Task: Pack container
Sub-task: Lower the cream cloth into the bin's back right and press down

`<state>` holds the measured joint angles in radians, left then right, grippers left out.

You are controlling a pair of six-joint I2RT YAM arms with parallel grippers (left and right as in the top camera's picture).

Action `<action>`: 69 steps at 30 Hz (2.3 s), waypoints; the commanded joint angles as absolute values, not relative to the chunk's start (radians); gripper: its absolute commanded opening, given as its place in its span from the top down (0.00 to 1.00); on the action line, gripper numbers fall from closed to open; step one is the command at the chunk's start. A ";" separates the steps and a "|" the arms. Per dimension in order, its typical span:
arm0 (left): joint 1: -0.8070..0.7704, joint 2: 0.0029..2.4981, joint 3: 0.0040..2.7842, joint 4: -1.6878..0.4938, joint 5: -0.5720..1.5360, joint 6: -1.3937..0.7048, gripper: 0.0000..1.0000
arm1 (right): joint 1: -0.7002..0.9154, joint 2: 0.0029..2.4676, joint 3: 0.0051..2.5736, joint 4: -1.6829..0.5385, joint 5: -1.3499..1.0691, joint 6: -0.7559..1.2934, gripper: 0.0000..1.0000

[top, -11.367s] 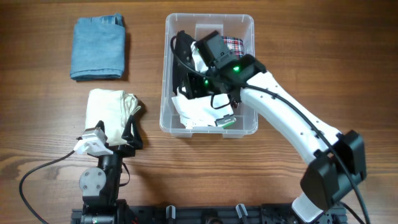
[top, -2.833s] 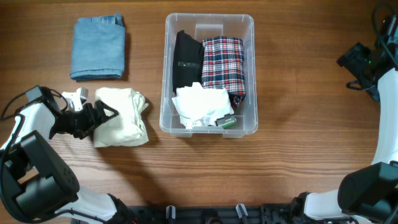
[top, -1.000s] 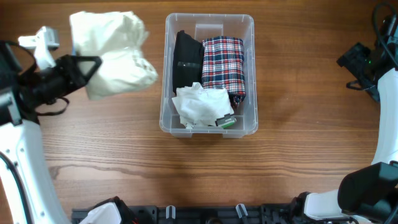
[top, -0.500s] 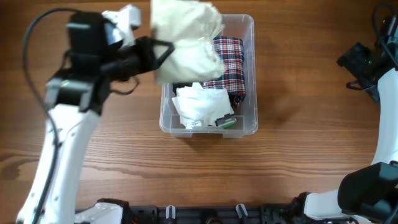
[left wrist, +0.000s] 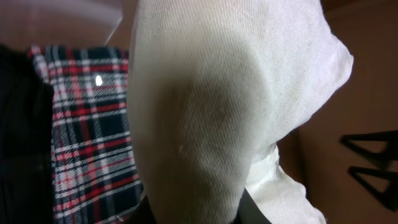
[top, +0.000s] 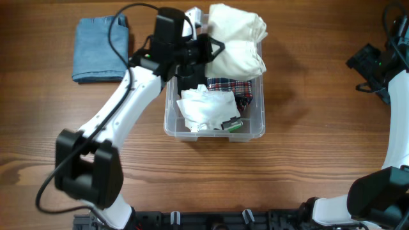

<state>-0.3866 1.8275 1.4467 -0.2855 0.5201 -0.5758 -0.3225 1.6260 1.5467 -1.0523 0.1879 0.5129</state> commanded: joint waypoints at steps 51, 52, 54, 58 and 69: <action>-0.419 1.795 1.480 -0.138 0.337 -0.580 0.91 | -0.323 1.631 1.545 -1.048 0.194 0.526 0.00; -0.431 1.804 1.480 -0.138 0.293 -0.581 0.96 | -0.323 1.631 1.545 -1.048 0.194 0.526 0.00; -0.455 1.829 1.479 -0.139 0.202 -0.580 0.96 | -0.323 1.631 1.545 -1.048 0.194 0.526 0.00; -0.495 1.878 1.479 -0.150 0.169 -0.580 0.96 | -0.323 1.631 1.545 -1.048 0.194 0.526 0.00; -0.533 1.940 1.479 -0.328 0.081 -0.581 0.96 | -0.323 1.631 1.545 -1.048 0.194 0.526 0.00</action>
<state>-0.5320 1.8977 1.4731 -0.3111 0.1230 -0.5850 -0.3225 1.6260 1.5467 -1.0500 0.1879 0.5129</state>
